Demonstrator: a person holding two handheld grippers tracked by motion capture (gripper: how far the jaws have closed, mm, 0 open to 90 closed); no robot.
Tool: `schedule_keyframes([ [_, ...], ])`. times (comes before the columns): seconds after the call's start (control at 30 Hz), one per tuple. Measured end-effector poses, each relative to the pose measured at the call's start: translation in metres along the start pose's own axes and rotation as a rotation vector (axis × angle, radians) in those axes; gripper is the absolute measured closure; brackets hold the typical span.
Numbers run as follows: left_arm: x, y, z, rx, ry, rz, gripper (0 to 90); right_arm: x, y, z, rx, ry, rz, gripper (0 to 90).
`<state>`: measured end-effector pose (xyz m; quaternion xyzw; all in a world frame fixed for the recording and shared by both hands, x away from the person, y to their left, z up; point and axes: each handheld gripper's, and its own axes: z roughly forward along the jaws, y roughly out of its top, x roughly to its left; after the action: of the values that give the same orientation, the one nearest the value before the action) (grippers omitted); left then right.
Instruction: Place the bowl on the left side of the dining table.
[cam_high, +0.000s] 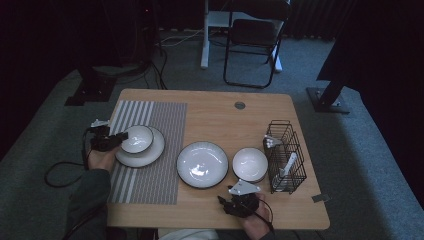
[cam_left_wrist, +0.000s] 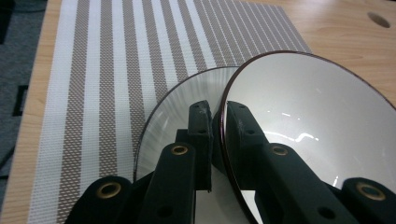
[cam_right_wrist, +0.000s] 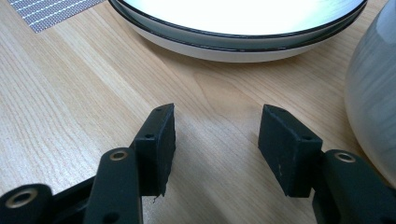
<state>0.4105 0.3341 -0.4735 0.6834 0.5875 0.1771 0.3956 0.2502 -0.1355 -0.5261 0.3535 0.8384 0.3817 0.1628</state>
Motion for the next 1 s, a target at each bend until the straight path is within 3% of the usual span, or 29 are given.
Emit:
schedule_keyframes([
  [0.4, -0.0008, -0.0035, 0.0048, 0.005, 0.020, 0.004, 81.7, 0.0001, 0.0003, 0.0005, -0.001, 0.000, 0.001, 45.5],
  [0.87, -0.0014, -0.0050, 0.0048, 0.011, 0.007, 0.019, 81.3, 0.0001, 0.0003, 0.0004, -0.001, 0.000, 0.000, 45.5],
  [1.0, 0.0002, -0.0036, -0.0002, -0.006, 0.005, 0.012, 76.0, 0.0001, 0.0003, 0.0005, -0.001, 0.000, 0.001, 45.5],
])
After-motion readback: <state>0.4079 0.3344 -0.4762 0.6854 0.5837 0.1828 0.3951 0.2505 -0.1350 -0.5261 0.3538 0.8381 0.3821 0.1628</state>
